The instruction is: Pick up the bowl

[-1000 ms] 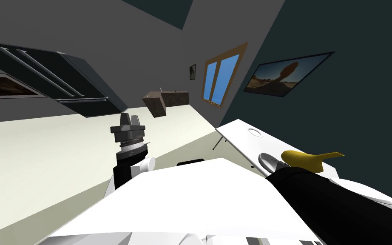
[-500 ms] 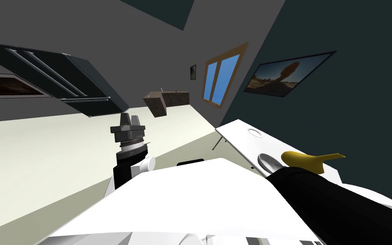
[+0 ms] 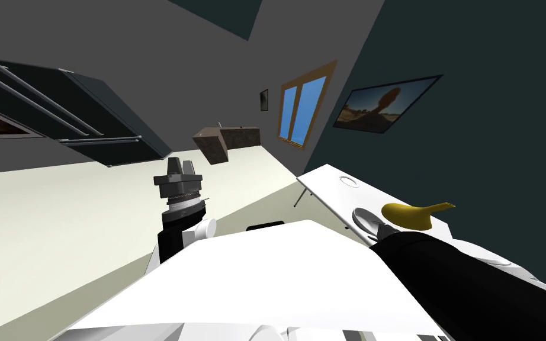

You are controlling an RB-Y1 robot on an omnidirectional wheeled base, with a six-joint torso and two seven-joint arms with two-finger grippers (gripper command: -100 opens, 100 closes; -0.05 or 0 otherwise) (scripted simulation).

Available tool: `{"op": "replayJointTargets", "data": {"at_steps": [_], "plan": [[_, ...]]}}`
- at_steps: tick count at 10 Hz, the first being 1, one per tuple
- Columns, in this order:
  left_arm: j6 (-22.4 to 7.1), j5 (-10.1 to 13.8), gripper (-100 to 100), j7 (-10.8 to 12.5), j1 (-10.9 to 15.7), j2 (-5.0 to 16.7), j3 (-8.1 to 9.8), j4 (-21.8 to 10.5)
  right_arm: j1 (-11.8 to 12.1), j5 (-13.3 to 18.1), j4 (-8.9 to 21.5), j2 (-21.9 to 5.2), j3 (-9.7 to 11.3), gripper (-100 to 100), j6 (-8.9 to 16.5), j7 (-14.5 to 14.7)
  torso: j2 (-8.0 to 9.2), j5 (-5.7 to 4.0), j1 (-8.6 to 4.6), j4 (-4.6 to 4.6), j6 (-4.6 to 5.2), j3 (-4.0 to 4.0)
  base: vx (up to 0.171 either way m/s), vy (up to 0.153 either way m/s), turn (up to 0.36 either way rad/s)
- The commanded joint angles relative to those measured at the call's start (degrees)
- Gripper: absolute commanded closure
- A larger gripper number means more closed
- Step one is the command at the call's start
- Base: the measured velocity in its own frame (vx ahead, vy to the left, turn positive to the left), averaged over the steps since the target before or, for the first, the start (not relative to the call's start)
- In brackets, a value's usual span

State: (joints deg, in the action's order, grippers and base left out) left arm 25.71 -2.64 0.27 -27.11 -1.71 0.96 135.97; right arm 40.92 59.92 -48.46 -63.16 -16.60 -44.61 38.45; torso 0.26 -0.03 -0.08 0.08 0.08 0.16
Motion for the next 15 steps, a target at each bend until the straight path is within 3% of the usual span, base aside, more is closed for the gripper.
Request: {"op": "replayJointTargets", "data": {"at_steps": [1, 2, 3, 5, 6, 7, 11, 12, 13, 14, 15], "plan": [[0.0, 0.0, 0, 0.0, 0.0, 0.0, 0.00, 0.0, -1.8, -0.1, 1.3, -0.3, 1.2, -100, -0.5, 0.6, 0.00, 0.00, 0.00, 0.00, 0.00, 0.00, -0.008, -0.001, 0.007], [0.0, 0.0, 0, 0.0, 0.0, 0.0, 0.00, 0.0, -4.4, 0.0, 0.8, -1.6, 3.8, -100, 0.6, -1.0, -0.04, 0.01, 0.02, -0.01, -0.01, -0.02, -0.012, -0.012, -0.139], [0.0, 0.0, 0, 0.0, 0.0, 0.0, 0.00, 0.0, -4.8, 0.0, 0.8, -1.6, 5.0, -100, 0.6, -1.0, -0.04, 0.01, 0.00, -0.01, 0.02, -0.02, -0.013, -0.008, -0.091], [0.0, 0.0, 0, 0.0, 0.0, 0.0, 0.00, 0.0, -7.8, 0.1, 0.3, -2.9, 8.7, -100, 1.7, -2.6, -0.01, 0.01, -0.01, -0.01, 0.02, -0.01, -0.018, -0.010, -0.122], [0.0, 0.0, 0, 0.0, 0.0, 0.0, 0.00, 0.0, -7.8, 0.1, 0.3, -2.9, 8.7, -100, 1.7, -2.6, -0.01, 0.01, 0.01, 0.00, 0.00, -0.01, -0.009, -0.002, 0.014], [0.0, 0.0, 0, 0.0, 0.0, 0.0, 0.00, 0.0, -9.8, 0.2, -0.2, -4.1, 11.2, -100, 2.9, -4.2, -0.03, 0.02, 0.03, -0.01, -0.01, -0.02, -0.016, -0.012, -0.153], [0.0, 0.0, 0, 0.0, 0.0, 0.0, 0.00, 0.0, -15.6, 0.3, -1.2, -6.7, 17.5, -100, 5.1, -7.4, -0.01, 0.01, 0.00, 0.00, 0.00, -0.01, -0.018, -0.012, -0.112], [0.0, 0.0, 0, 0.0, 0.0, 0.0, 0.00, 0.0, -16.8, 0.3, -1.2, -6.7, 19.5, -100, 5.1, -7.4, 0.00, 0.02, -0.01, 0.00, 0.02, 0.00, -0.018, -0.010, -0.076], [0.0, 0.0, 0, 0.0, 0.0, 0.0, 0.00, 0.0, -16.8, 0.3, -1.2, -6.7, 19.8, -100, 5.1, -7.4, 0.00, 0.01, 0.01, 0.00, 0.01, 0.00, -0.007, -0.002, 0.001], [0.0, 0.0, 0, 0.0, 0.0, 0.0, 0.00, 0.0, -19.5, 0.4, -1.7, -8.0, 22.1, -100, 6.3, -9.0, -0.03, 0.01, 0.04, -0.01, 0.00, -0.02, -0.013, -0.011, -0.154], [0.0, 0.0, 0, 0.0, 0.0, 0.0, 0.00, 0.0, -19.8, 0.4, -1.7, -8.0, 23.5, -100, 6.3, -9.0, -0.02, 0.02, 0.01, -0.01, 0.03, -0.01, -0.013, -0.009, -0.089]]}}
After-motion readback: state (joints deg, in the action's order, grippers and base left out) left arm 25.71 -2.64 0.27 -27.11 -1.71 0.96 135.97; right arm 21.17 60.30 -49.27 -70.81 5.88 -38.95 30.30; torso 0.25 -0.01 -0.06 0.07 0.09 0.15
